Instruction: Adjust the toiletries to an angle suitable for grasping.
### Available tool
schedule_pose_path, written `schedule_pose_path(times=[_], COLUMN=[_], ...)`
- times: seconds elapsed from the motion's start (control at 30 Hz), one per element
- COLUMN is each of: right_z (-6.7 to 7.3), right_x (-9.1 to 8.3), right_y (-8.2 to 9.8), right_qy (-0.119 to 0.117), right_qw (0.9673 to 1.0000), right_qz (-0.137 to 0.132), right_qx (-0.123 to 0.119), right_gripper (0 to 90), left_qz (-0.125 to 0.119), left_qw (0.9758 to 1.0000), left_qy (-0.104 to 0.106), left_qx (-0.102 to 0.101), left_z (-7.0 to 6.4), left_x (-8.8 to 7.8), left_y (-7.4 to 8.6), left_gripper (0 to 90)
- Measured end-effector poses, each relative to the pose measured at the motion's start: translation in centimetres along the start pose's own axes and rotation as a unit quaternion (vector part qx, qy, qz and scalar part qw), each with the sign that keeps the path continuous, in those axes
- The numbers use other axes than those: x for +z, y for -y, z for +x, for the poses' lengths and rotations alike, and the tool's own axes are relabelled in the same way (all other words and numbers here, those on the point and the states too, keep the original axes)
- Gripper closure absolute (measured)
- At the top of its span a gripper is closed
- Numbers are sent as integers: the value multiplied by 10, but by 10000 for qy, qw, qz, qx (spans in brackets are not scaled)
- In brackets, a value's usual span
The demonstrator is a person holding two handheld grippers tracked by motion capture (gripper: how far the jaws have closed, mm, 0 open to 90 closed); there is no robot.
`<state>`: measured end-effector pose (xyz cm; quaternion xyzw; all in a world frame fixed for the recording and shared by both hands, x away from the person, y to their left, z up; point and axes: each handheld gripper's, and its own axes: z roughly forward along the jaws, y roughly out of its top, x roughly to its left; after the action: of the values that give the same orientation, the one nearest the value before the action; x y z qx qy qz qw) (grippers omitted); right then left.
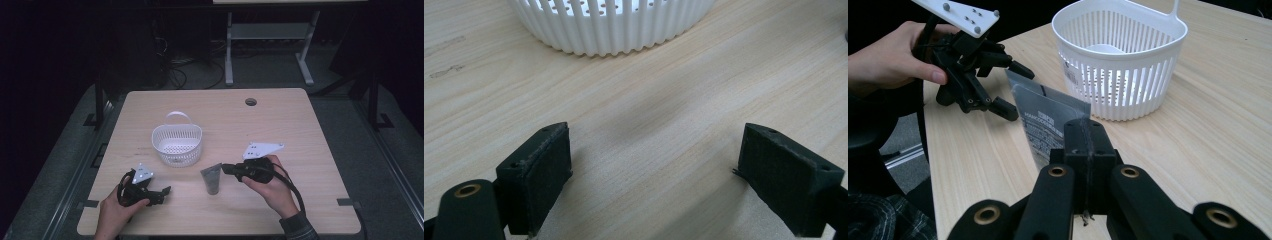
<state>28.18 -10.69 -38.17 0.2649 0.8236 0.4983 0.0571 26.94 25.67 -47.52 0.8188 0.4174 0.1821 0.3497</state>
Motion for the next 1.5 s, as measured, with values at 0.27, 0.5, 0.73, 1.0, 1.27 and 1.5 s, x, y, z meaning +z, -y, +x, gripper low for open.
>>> schedule_pose_path(times=[0.27, 0.5, 0.73, 1.0, 1.27, 1.5], right_z=[-4, -8, -9, -13, -16, -16], right_x=[3, 6, 9, 15, 15, 5], right_y=[-3, -5, -9, -12, -11, -12], right_qy=[8, 54, 59, 77, 98, 12], right_qw=[10000, 10000, 9999, 9999, 9999, 9996], right_qz=[-14, -54, -90, -87, -86, -279], right_qx=[25, 26, -9, -4, 2, 110], right_gripper=[900, 900, 900, 900, 900, 620], left_qz=[-2, -20, -21, -22, -21, -18], left_qw=[10000, 10000, 10000, 10000, 10000, 10000], left_qy=[-4, -5, -5, -6, -6, 12], left_qx=[-1, -16, -20, -19, -20, -8], left_z=[0, 0, 0, 0, 0, 0], left_x=[0, 0, 0, 0, 0, 0], left_y=[0, 0, 0, 0, 0, 0], left_gripper=[127, 127, 127, 127, 127, 127])
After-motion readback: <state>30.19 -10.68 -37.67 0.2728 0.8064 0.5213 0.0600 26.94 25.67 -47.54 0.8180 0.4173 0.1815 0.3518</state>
